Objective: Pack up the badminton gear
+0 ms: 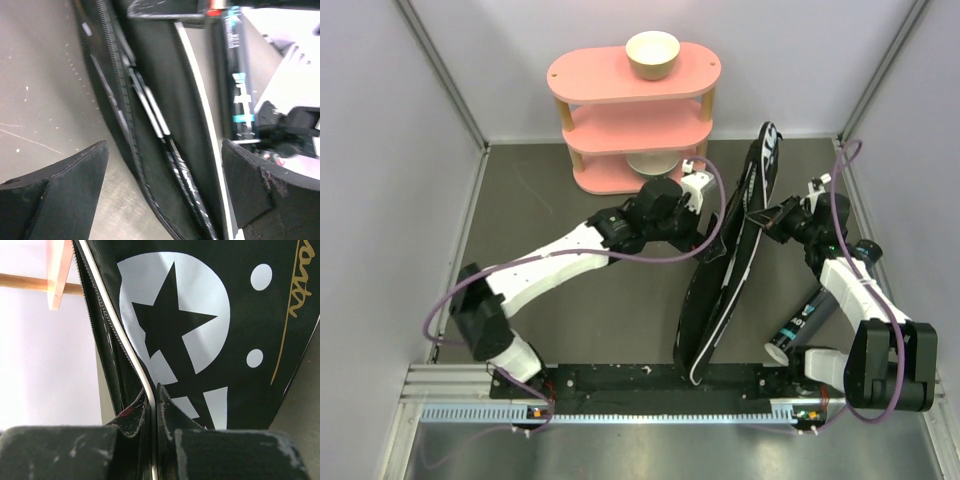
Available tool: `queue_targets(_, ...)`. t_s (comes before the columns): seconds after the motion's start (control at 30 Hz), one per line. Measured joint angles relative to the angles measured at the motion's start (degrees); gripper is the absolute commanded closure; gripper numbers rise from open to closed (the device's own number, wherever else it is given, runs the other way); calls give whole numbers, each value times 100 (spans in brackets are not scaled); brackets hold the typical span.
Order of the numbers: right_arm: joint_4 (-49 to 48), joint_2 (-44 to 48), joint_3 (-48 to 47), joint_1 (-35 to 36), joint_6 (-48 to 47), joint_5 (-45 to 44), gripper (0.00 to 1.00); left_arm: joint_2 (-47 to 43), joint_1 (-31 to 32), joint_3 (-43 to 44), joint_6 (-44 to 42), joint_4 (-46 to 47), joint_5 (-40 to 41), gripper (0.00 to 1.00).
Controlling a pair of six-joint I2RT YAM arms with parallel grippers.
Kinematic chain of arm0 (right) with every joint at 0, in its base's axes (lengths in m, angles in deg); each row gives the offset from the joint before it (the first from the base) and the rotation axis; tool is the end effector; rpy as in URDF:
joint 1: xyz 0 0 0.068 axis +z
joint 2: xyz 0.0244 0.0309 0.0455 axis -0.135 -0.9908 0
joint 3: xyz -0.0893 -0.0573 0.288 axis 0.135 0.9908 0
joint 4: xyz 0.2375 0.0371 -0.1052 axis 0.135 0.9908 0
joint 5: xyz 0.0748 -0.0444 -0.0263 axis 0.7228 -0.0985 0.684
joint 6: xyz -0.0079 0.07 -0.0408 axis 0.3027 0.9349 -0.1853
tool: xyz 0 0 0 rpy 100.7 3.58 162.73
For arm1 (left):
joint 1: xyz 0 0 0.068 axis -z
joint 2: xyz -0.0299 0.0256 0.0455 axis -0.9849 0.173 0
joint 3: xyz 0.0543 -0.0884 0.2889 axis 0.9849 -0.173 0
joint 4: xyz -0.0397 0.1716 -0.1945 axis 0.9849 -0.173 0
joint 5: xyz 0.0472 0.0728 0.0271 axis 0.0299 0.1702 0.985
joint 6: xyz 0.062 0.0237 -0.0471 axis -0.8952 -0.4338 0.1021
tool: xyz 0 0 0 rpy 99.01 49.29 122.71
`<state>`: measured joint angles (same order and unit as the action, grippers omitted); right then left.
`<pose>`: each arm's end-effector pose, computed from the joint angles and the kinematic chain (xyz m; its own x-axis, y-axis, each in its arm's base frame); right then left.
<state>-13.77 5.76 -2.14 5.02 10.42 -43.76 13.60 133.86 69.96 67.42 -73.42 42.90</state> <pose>0.2762 0.0238 0.2623 -0.6031 0.6910 -0.3984 0.0572 0.5356 0.8425 0.2206 -0.3242 0.3747 -0.5439 0.2020 -0.8144 0.7560 0.5392 -0.3711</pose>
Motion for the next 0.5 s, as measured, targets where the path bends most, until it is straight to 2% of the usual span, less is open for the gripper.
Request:
queue_targets(0.27, -133, 98, 173, 0, 188, 107, 100, 1609, -295, 339, 61, -223, -131, 2)
queue_targets(0.5, -149, 114, 195, 0, 302, 55, 100, 1784, -264, 494, 291, 133, -1290, 2)
